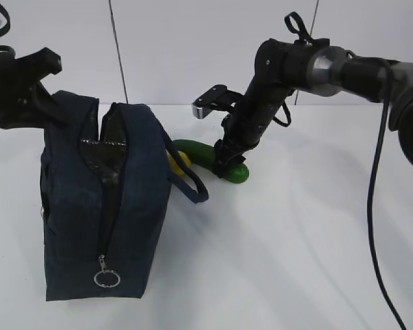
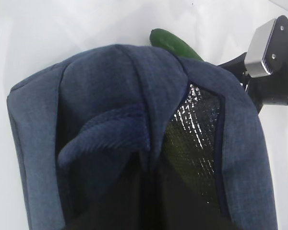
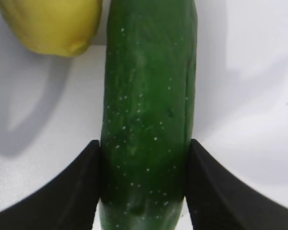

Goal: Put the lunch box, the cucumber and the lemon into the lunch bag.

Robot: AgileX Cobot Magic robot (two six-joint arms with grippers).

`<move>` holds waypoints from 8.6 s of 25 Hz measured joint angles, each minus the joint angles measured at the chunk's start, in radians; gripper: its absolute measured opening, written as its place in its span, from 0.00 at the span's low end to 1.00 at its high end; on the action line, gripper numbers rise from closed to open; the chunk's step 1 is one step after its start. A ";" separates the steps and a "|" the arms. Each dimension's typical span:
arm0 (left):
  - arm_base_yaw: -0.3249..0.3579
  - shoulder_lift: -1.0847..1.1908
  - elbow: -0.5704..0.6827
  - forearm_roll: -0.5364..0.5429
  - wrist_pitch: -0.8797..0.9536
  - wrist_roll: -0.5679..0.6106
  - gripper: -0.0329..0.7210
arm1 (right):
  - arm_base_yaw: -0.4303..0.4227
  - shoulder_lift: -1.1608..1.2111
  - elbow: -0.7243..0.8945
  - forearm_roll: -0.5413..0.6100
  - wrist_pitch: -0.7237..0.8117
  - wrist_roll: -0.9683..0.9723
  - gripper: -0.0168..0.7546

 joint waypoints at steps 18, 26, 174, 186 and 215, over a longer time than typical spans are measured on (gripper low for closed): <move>0.000 0.000 0.000 0.000 -0.011 0.000 0.05 | -0.030 -0.043 -0.237 -0.029 0.189 0.122 0.54; 0.000 0.000 0.000 0.000 -0.015 0.000 0.05 | -0.059 -0.102 -0.315 -0.037 0.200 0.495 0.54; 0.050 0.000 0.000 0.092 -0.014 0.026 0.05 | 0.023 -0.036 -0.135 0.174 0.197 0.456 0.72; 0.050 0.000 0.000 0.093 -0.012 0.026 0.05 | 0.059 -0.028 -0.135 0.199 0.104 -0.071 0.76; 0.050 0.000 0.000 0.095 -0.012 0.026 0.05 | 0.059 0.108 -0.135 0.341 -0.030 -0.360 0.77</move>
